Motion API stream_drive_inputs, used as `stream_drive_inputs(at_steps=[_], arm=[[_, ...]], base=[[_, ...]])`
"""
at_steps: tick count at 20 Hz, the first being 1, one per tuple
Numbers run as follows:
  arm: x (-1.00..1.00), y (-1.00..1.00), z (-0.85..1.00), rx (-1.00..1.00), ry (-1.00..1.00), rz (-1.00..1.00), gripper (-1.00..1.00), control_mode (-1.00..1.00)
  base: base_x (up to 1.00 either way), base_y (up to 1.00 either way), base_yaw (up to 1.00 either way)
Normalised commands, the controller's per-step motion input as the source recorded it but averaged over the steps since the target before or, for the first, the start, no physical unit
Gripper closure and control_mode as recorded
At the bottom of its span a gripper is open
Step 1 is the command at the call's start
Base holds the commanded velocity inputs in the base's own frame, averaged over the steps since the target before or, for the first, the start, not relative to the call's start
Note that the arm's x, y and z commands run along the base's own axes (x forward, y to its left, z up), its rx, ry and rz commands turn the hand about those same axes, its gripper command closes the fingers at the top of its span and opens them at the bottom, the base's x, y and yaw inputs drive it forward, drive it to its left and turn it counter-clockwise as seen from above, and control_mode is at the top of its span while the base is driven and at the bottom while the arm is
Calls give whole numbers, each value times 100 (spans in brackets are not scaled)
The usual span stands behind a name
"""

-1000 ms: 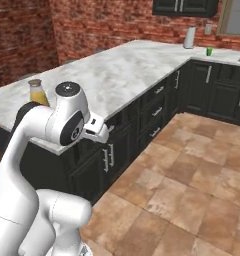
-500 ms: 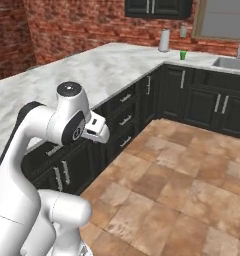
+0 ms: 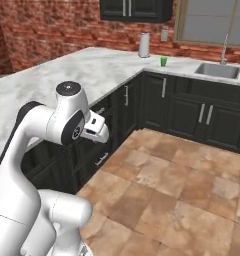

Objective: Place the pitcher and cup on the dining counter for serving.

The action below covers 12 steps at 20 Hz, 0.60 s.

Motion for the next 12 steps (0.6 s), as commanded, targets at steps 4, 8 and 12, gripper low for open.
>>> stream_drive_inputs(at_steps=[4, 8, 12], arm=[[0, 0, 0, 0, 0, 0, -100, 100], [0, 0, 0, 0, 0, 0, -100, 100], [0, 0, 0, 0, 0, 0, -100, 100]], base=[[100, -13, -14], [100, -52, -11], [100, -19, -9]])
